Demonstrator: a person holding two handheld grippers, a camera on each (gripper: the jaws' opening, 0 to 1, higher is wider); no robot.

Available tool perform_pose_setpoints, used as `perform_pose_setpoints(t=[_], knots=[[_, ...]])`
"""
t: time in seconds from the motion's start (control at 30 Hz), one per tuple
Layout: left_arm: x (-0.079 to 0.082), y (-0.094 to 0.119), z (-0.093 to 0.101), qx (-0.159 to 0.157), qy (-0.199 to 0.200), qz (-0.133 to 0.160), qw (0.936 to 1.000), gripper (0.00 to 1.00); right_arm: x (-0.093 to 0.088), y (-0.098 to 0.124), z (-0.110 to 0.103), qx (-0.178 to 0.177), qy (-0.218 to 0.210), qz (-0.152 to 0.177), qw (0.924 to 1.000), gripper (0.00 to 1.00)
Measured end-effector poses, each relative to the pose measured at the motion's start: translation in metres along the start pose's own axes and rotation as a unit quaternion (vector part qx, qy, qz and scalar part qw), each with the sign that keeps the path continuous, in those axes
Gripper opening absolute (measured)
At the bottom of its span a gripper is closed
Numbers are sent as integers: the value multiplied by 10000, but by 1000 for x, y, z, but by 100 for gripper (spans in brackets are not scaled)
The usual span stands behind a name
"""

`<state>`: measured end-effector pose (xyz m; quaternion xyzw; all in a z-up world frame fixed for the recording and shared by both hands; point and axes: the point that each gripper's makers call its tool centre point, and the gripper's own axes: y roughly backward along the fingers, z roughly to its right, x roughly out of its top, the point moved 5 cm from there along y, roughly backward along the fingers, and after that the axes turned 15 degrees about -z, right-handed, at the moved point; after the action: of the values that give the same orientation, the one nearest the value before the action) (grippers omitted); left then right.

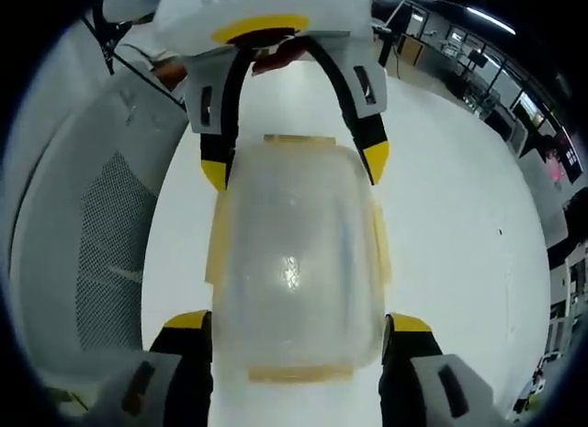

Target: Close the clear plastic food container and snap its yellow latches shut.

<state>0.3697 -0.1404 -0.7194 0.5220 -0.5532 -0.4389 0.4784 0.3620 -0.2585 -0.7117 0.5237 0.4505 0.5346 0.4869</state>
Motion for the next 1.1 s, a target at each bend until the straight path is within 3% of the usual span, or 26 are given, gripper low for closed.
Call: perform_pose_setpoints(t=[0.27,0.63,0.83,1.1], knots=[[-28,2,3,31,71,-118,9999,78,29,-4,-2,-20,30,11,10000,74],[-57,4,5,52,192,-23,9998,78,58,-8,-4,-42,72,-6,10000,74],[-66,5,3,55,179,-12,9998,78,67,-10,-3,-63,37,10,10000,74],[-65,3,-4,47,200,72,9998,79,66,-11,3,-76,27,-19,10000,74]])
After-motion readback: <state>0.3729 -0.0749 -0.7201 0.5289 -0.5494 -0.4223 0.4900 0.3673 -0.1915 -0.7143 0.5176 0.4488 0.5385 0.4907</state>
